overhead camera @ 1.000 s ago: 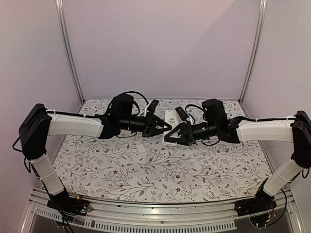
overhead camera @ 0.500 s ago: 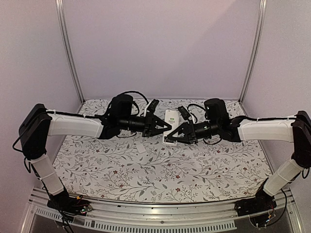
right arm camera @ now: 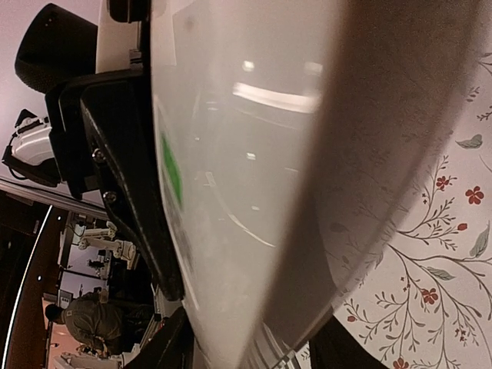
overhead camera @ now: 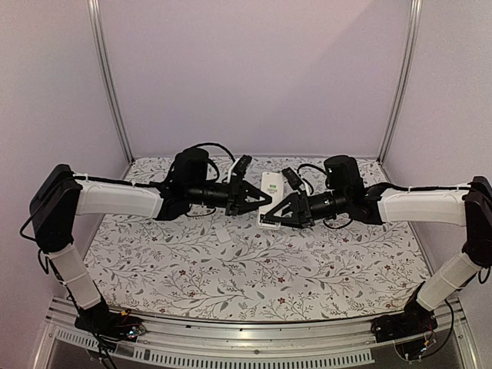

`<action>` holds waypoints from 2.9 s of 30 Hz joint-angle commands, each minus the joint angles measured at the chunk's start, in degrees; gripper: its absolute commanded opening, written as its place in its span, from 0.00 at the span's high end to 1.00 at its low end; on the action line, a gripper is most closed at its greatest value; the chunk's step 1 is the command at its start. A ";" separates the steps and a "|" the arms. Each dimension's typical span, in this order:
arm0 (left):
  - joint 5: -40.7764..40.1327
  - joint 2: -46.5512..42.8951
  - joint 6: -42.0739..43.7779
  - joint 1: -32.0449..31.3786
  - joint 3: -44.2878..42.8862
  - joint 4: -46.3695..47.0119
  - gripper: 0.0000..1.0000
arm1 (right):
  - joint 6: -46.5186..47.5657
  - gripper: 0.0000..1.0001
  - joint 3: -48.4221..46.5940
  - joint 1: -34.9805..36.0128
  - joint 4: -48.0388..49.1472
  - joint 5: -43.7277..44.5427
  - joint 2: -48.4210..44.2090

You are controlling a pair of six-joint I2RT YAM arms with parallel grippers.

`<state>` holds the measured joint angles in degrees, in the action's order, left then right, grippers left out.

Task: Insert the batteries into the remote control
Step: Load the battery into the battery compartment, then pass from the left arm to the right

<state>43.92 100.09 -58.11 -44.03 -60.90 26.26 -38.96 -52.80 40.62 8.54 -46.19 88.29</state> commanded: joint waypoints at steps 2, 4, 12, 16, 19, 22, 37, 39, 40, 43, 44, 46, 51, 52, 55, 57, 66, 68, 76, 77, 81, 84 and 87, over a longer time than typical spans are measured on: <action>0.29 -1.61 -0.09 0.26 0.18 2.66 1.00 | 1.17 0.50 -0.57 0.76 -1.40 1.00 -0.37; 0.14 -1.65 -0.08 0.20 0.09 2.57 1.00 | 1.15 0.51 -0.93 0.93 -1.38 1.49 0.26; -0.32 -1.57 -0.04 0.09 0.00 2.68 1.00 | 0.64 0.50 -2.35 1.55 -1.26 1.85 1.48; -0.19 -1.32 -0.25 0.04 -0.09 3.09 1.00 | 0.64 0.48 -3.01 2.05 -1.28 1.58 2.29; -0.01 -1.50 -0.43 0.08 -0.10 3.32 1.00 | 0.71 0.53 -2.80 2.11 -1.26 1.54 2.62; 0.22 -1.76 -0.44 0.09 -0.10 3.42 1.00 | 0.73 0.60 -2.57 2.11 -1.61 2.17 2.89; 0.85 -2.06 -1.69 0.52 -0.19 4.59 1.00 | 12.65 0.63 -4.21 2.85 -20.30 10.90 1.83; 0.98 -2.05 -2.06 0.52 -0.09 5.05 1.00 | 13.23 0.63 -4.46 2.82 -21.28 11.75 1.83; 1.12 -2.06 -2.11 0.52 -0.09 5.11 1.00 | 13.57 0.63 -4.54 2.80 -21.75 12.15 1.76; 1.38 -2.04 -1.91 0.44 -0.08 4.91 1.00 | 13.99 0.61 -4.73 2.80 -22.09 12.17 1.42; 1.50 -2.08 -1.50 0.44 -0.09 4.64 1.00 | 14.32 0.60 -4.70 2.80 -21.91 11.59 1.17; 1.42 -2.07 -0.63 0.44 -0.09 3.69 1.00 | 13.99 0.56 -4.75 2.82 -21.40 10.87 0.51; 1.66 -1.67 0.48 0.44 0.17 3.01 1.00 | 13.23 0.44 -4.95 1.67 -19.57 8.35 -2.55; 1.62 -1.54 0.67 0.44 0.17 2.92 1.00 | 12.95 0.42 -4.78 1.19 -18.76 7.54 -3.11; 2.24 -1.31 1.16 0.44 0.05 2.91 1.00 | 11.53 0.36 -4.15 -0.72 -16.33 4.91 -5.43; 2.95 -1.27 1.66 0.39 -0.08 2.97 1.00 | 10.41 0.34 -3.46 -2.15 -14.07 2.84 -6.53; 10.40 -1.54 9.15 -1.49 -2.92 0.46 1.00 | 2.31 0.36 -0.98 -7.10 -2.77 -5.11 -8.51; 12.14 -1.28 11.15 -2.11 -4.20 -1.60 1.00 | 0.53 0.38 -0.91 -7.11 -0.57 -6.61 -8.15; 15.77 -0.27 15.83 -3.59 -7.97 -8.08 1.00 | -3.57 0.51 -0.20 -6.53 4.49 -10.31 -6.51; 16.34 0.00 16.72 -3.68 -8.65 -9.78 1.00 | -3.80 0.53 -0.20 -6.26 4.66 -10.72 -6.20; 17.35 0.39 22.26 -3.69 -11.53 -18.03 1.00 | -4.34 0.64 0.08 -5.71 4.85 -11.68 -5.90; 17.08 0.91 26.18 -3.62 -13.77 -24.72 1.00 | -4.37 0.73 0.64 -5.62 4.91 -11.89 -6.02; 16.22 1.31 28.06 -3.50 -14.75 -28.74 1.00 | -4.54 0.84 1.17 -5.64 4.91 -11.73 -6.03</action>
<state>59.02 100.66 -36.34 -46.83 -72.84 5.50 -42.89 -53.30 34.61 13.52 -57.74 81.32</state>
